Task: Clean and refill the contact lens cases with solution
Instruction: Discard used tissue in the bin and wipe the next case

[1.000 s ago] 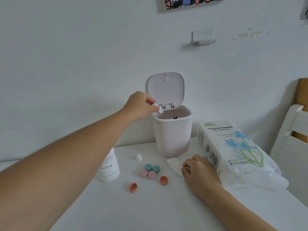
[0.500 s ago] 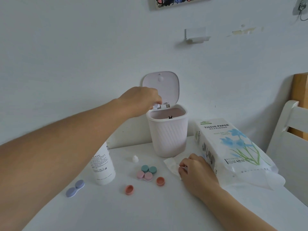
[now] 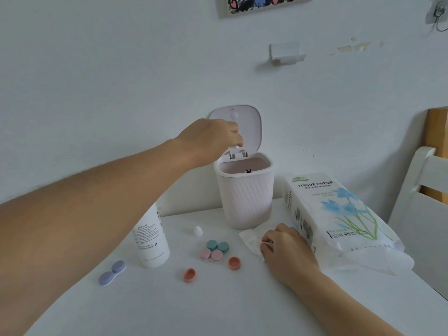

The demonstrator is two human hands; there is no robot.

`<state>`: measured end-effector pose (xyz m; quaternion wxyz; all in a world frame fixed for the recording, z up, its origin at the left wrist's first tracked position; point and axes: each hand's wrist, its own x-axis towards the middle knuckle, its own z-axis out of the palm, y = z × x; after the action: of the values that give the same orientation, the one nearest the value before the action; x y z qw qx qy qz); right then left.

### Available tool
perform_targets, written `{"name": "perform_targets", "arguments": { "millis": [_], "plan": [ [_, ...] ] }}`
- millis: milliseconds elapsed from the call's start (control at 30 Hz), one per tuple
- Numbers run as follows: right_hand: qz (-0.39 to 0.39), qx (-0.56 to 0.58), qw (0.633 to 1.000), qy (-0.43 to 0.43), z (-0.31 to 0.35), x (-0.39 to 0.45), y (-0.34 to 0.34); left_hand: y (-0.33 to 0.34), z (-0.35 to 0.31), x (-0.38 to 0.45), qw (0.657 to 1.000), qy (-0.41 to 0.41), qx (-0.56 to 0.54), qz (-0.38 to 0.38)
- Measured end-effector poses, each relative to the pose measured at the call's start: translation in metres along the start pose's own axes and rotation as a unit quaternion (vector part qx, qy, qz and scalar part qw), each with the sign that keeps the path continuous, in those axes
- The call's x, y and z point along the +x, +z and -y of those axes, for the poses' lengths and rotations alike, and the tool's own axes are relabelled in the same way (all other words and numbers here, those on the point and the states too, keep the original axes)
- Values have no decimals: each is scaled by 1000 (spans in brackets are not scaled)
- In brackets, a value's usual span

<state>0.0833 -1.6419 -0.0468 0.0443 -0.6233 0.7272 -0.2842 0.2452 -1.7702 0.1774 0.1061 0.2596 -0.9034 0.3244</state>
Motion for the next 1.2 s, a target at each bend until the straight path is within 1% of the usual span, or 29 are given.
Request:
{"name": "perform_targets", "arguments": {
  "millis": [800, 900, 1000, 1133, 1200],
  "plan": [
    [-3, 11, 1000, 4, -1, 1, 0, 4, -6, -8, 998, -19, 33, -45],
    [-7, 11, 1000, 4, -1, 0, 0, 6, -7, -7, 999, -26, 22, -36],
    [-6, 14, 1000, 5, -1, 1, 1, 8, -6, -6, 998, -53, -2, -24],
    [-4, 14, 1000, 4, 0, 1, 0, 12, -6, -6, 997, -77, 4, 5],
    [-3, 16, 1000, 5, -1, 1, 0, 14, -5, -7, 996, -85, 0, 7]
  ]
}}
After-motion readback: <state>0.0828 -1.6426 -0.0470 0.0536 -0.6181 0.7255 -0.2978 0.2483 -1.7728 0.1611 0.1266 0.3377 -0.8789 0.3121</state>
